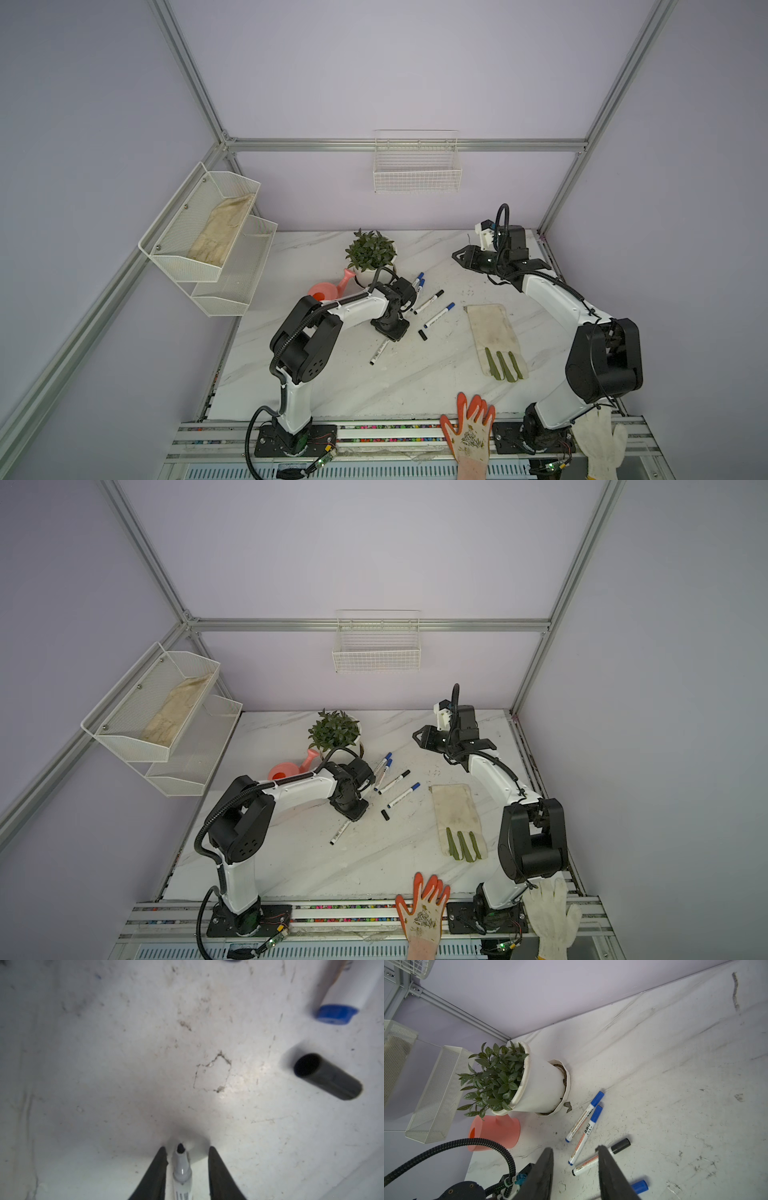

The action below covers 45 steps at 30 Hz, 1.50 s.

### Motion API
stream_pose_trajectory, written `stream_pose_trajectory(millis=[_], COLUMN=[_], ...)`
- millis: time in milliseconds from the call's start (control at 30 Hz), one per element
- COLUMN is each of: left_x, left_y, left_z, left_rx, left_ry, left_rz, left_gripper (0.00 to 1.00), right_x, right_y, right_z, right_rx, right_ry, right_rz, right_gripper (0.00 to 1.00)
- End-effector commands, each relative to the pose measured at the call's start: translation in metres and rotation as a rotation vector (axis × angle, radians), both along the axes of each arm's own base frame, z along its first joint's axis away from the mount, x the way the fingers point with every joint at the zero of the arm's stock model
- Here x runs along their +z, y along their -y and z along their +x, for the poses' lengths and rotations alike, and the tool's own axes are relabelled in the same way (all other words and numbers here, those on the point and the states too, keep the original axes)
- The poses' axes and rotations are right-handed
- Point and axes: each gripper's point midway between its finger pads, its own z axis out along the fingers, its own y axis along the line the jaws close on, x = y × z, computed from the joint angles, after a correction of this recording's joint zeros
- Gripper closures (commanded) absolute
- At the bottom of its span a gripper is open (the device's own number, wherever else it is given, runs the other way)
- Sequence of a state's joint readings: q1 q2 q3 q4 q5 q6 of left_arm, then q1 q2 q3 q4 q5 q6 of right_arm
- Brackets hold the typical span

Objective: Insert the pens into the pen caps
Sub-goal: 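Close the left gripper around the black-tipped white marker, then lift the marker upright with the left gripper while the right gripper moves toward it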

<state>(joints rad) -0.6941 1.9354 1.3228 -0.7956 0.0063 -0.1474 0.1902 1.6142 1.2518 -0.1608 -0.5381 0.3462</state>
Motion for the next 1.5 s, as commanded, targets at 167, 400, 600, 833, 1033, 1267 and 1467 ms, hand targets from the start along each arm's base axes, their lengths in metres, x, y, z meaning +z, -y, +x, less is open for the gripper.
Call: stream_pose_trajectory(millis=[167,400,600,833,1033,1267,1467], left_x=[-0.003,-0.007,-0.011,0.042,0.127,0.174,0.197], left_y=[-0.025,-0.049,-0.042,0.001,0.039,0.051,0.062], left_z=[-0.036,-0.062,-0.055,0.01,0.072,0.094,0.083], left_rx=[0.052,0.148,0.092,0.12,0.207,0.213,0.143], left_ry=[-0.037,-0.086,-0.092,0.128,0.359,0.5,0.544], left_rz=[0.009,0.053,0.057,-0.151,-0.527,-0.682,-0.827], left_gripper=[0.47,0.62,0.88,1.0,1.0,1.0,1.0], right_x=[0.001,-0.002,0.004,0.005,0.01,0.004,-0.004], right_y=[0.004,0.003,0.003,-0.008,-0.088,-0.129,-0.133], right_z=[0.0,0.002,0.002,-0.013,-0.056,-0.076,-0.066], right_rx=[-0.003,0.0,-0.002,0.058,0.328,0.437,0.416], right_ry=[0.002,-0.008,0.012,0.027,0.079,0.069,0.054], right_rz=[-0.02,-0.016,-0.015,0.006,0.024,0.052,0.041], right_gripper=[0.61,0.61,0.64,0.62,0.56,0.54,0.54])
